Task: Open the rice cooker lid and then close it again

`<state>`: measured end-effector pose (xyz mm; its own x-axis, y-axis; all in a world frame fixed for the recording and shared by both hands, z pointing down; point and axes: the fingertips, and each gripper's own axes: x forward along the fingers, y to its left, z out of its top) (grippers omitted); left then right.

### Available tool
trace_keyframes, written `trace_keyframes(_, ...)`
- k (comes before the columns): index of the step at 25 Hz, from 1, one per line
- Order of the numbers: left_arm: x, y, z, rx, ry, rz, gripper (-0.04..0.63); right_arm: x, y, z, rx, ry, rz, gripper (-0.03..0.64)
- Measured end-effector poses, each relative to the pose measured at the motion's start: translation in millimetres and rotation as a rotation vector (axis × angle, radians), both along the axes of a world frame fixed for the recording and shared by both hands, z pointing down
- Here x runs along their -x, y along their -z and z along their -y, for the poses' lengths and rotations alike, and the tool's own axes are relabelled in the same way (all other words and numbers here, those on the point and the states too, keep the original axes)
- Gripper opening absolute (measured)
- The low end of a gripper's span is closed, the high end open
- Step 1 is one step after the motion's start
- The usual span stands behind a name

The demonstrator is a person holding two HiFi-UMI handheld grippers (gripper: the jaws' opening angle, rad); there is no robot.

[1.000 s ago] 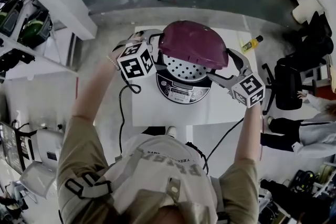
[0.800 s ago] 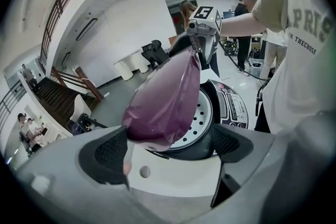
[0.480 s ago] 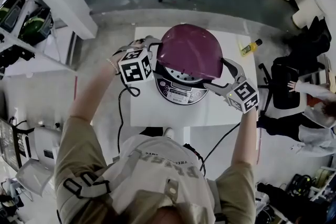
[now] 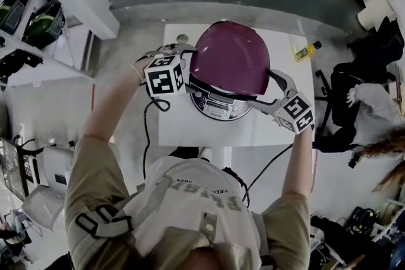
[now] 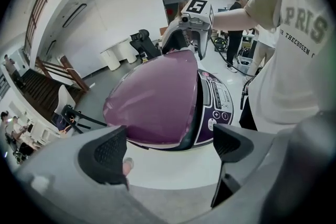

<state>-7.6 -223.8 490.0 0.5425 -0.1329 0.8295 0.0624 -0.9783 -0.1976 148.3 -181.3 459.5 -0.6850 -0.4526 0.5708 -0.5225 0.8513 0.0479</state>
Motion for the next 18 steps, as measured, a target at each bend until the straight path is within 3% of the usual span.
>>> trace_keyframes(18, 8, -32, -15, 0.094, -0.069, 0.108, 0.525, 2, -37, -15, 0.105, 0.081, -0.097, 0.463)
